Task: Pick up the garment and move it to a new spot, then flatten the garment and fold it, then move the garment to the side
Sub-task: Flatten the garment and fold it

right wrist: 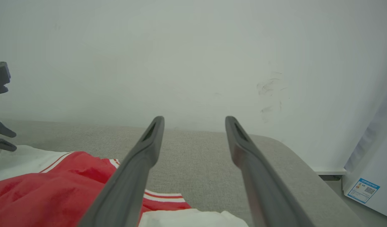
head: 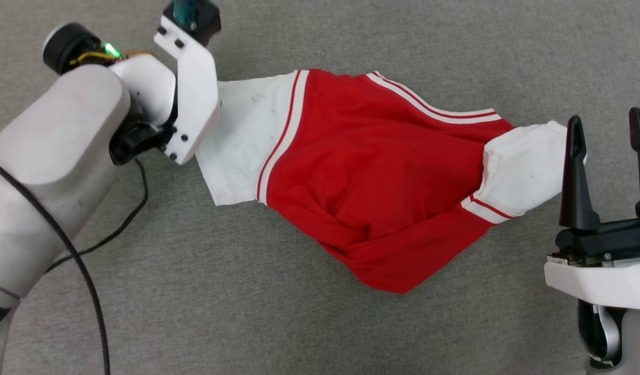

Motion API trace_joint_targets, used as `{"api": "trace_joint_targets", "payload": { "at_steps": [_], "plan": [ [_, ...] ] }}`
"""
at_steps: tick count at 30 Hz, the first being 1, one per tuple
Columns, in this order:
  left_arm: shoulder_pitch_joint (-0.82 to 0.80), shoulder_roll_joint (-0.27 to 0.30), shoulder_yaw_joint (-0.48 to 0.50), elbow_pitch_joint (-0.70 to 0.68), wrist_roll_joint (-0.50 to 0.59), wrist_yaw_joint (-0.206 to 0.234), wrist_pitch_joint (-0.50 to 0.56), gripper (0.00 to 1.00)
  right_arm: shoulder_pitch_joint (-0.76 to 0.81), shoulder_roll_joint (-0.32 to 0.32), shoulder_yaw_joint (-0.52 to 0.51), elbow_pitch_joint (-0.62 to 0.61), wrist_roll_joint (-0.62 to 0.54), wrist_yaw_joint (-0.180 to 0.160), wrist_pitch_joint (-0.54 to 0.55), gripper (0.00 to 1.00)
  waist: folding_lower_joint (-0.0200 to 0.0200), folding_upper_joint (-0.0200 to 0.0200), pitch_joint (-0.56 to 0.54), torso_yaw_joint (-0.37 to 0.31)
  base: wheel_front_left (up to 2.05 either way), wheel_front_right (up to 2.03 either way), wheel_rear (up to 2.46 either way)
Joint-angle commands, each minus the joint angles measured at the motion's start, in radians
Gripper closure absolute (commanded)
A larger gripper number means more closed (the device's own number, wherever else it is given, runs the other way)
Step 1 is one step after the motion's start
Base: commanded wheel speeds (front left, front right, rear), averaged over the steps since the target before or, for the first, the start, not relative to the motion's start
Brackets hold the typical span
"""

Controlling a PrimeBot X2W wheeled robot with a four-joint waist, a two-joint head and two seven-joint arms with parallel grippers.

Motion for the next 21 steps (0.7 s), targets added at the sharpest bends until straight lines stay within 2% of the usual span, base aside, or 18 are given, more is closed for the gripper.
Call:
{"api": "trace_joint_targets", "payload": {
  "at_steps": [1, 4, 5, 6, 7, 13, 21],
  "plan": [
    [-0.009, 0.009, -0.011, 0.006, -0.007, 0.0, 0.007, 0.0, -0.01, 0.006, 0.001, 0.003, 0.004, -0.001, -0.002, 0.0, -0.0001, -0.0001, 0.017, -0.016, 0.0, 0.0, 0.0],
    [-0.018, 0.022, -0.087, 0.023, -0.046, 0.0, 0.051, 0.0, -0.015, 0.007, 0.002, 0.008, 0.002, -0.001, -0.002, 0.0, -0.0001, -0.0001, 0.027, -0.024, 0.0, 0.0, 0.0],
    [0.002, 0.027, -0.149, 0.037, -0.099, 0.0, 0.077, 0.0, -0.01, 0.007, 0.004, 0.015, 0.008, -0.001, -0.002, 0.0, -0.0001, -0.0001, 0.032, -0.028, 0.0, 0.0, 0.0],
    [0.006, 0.028, -0.167, 0.034, -0.118, 0.0, 0.09, 0.0, -0.007, 0.008, 0.003, 0.017, 0.01, -0.001, -0.002, 0.0, -0.0001, -0.0001, 0.031, -0.026, 0.0, 0.0, 0.0],
    [-0.024, 0.053, -0.21, -0.002, -0.153, 0.0, 0.078, 1.0, 0.008, 0.007, -0.013, 0.032, 0.01, -0.001, -0.002, 0.0, -0.0001, -0.0001, 0.012, 0.003, 0.0, 0.0, 0.0],
    [-0.054, 0.082, -0.221, -0.07, -0.183, 0.0, 0.036, 1.0, 0.03, 0.007, -0.03, 0.057, -0.005, -0.001, -0.002, 0.0, -0.0001, -0.0001, -0.045, 0.062, 0.0, 0.0, 0.0],
    [0.032, 0.202, -0.227, -0.057, -0.229, 0.0, 0.019, 1.0, 0.054, 0.007, -0.03, 0.078, -0.024, -0.001, -0.002, 0.0, -0.0001, -0.0001, -0.101, 0.113, 0.0, 0.0, 0.0]
  ]
}}
